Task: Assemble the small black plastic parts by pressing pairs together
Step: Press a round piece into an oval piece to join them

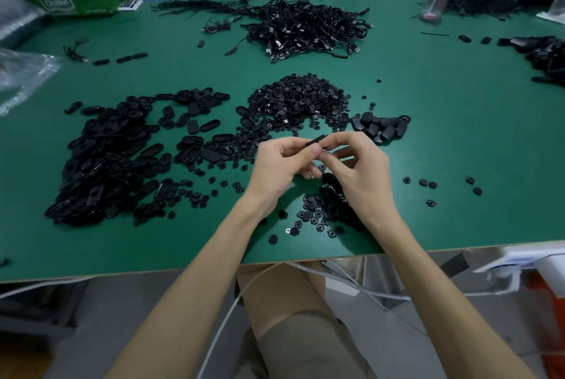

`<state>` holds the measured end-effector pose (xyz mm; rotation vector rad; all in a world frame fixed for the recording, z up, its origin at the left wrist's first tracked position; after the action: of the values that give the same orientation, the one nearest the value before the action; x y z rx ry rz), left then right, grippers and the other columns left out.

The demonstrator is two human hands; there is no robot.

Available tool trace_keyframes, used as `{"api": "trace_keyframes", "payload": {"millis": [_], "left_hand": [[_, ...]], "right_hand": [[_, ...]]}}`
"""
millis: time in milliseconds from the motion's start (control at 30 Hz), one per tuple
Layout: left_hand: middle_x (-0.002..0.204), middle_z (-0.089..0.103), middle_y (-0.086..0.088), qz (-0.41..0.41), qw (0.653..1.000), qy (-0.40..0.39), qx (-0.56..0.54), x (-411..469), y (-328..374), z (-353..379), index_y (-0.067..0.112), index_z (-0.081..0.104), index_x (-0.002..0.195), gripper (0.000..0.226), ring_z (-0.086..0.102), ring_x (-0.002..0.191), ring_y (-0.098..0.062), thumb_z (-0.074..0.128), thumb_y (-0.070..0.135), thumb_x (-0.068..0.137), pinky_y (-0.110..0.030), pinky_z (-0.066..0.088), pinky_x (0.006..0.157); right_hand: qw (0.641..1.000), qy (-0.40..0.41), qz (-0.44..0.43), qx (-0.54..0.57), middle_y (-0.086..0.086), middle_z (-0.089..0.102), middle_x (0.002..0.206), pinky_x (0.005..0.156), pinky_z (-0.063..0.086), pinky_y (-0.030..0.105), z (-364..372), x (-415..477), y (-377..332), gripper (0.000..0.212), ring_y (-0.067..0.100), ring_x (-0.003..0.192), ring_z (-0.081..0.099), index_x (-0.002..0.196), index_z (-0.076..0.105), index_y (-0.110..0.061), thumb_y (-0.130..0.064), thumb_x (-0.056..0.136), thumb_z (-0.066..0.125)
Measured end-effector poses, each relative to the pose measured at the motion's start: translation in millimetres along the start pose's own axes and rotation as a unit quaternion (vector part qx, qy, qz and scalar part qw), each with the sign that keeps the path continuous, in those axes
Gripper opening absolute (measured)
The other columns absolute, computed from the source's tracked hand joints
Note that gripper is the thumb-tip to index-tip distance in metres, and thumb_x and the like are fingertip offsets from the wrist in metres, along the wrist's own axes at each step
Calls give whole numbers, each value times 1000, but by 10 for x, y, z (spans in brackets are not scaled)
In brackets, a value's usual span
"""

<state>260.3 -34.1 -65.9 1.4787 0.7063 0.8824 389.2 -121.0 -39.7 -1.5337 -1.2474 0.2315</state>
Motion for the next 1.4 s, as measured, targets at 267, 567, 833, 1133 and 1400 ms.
{"api": "trace_keyframes", "payload": {"millis": [267,567,833,1133,1400], "left_hand": [[96,80,-10,7,1000,-20,0,-2,16,41,8,77,108,13,75,67,-23,66,9,100,-27,59,66],[100,80,-8,5,1000,-25,7,3,-4,60,3,74,118,20,77,75,-26,63,7,101,-32,61,73],[101,80,-7,16,999,-30,7,3,-6,73,6,74,117,20,76,76,-21,64,6,100,-32,61,74],[98,79,-13,22,999,-31,20,-13,29,84,-5,73,116,21,76,76,-24,68,3,97,-30,59,71],[104,79,-13,20,999,-32,36,-11,21,90,-3,72,119,22,77,78,-25,66,4,99,-31,59,73]], "right_hand": [[1000,16,21,-5,-4,69,101,77,51,17,-24,3,53,7,6,84,66,96,70,-17,-12,94,73],[999,25,38,-10,-7,70,92,73,46,11,-24,10,90,14,7,86,64,95,68,-20,-6,91,69],[998,31,50,-21,-6,70,96,75,45,9,-8,6,112,12,5,88,64,99,69,-18,-9,91,68],[997,47,62,-13,-13,71,88,76,47,10,-79,4,97,4,2,85,66,96,72,-17,-19,93,74],[994,44,97,15,-12,73,83,77,49,13,-97,12,139,4,-2,80,65,96,73,-15,-14,92,75]]}}
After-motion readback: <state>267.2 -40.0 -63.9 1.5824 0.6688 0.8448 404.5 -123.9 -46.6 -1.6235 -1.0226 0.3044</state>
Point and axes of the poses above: each hand's wrist, its own x-axis towards the middle knuckle, its own z-axis out of the palm, y = z × x, the point moved 7 cm from there along x, towards the middle knuckle
